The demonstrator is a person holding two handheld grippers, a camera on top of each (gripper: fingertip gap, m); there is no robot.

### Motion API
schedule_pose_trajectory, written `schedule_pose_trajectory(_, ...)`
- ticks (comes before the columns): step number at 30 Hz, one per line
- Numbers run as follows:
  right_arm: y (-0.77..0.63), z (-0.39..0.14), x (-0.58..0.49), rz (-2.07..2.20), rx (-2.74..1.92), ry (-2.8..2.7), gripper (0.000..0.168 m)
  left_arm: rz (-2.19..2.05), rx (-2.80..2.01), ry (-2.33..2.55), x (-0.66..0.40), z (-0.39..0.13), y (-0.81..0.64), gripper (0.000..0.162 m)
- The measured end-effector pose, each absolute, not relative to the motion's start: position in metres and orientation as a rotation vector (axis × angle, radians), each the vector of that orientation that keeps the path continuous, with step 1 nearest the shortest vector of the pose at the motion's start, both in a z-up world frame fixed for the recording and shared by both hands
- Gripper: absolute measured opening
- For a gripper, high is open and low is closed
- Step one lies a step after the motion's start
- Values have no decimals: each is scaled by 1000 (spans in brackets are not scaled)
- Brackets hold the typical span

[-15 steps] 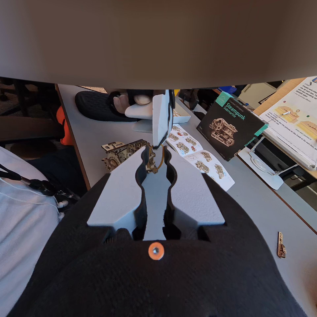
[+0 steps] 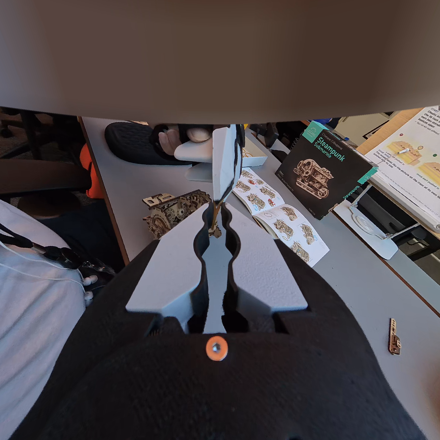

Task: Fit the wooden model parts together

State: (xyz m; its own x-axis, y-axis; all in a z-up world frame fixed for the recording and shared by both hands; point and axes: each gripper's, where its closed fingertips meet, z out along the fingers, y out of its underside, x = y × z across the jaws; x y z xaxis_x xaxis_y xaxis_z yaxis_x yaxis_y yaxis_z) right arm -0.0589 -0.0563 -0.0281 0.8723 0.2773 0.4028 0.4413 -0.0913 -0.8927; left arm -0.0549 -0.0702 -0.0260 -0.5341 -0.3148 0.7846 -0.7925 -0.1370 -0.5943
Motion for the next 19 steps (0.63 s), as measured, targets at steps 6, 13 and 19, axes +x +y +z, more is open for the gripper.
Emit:
schedule_pose_trajectory(6,-56,-26,-56,-222,-1671,-572,3,1710,1270,-1724,-52,-28,-66,0)
schedule_pose_trajectory(13,-57,-27,-55,-248,-1679,-587,10,1684,1258,-1731,-55,-29,-69,0)
schedule_pose_trajectory(19,-59,-23,-53,-248,-1668,-593,17,1668,1242,-1724,-58,-28,-73,0)
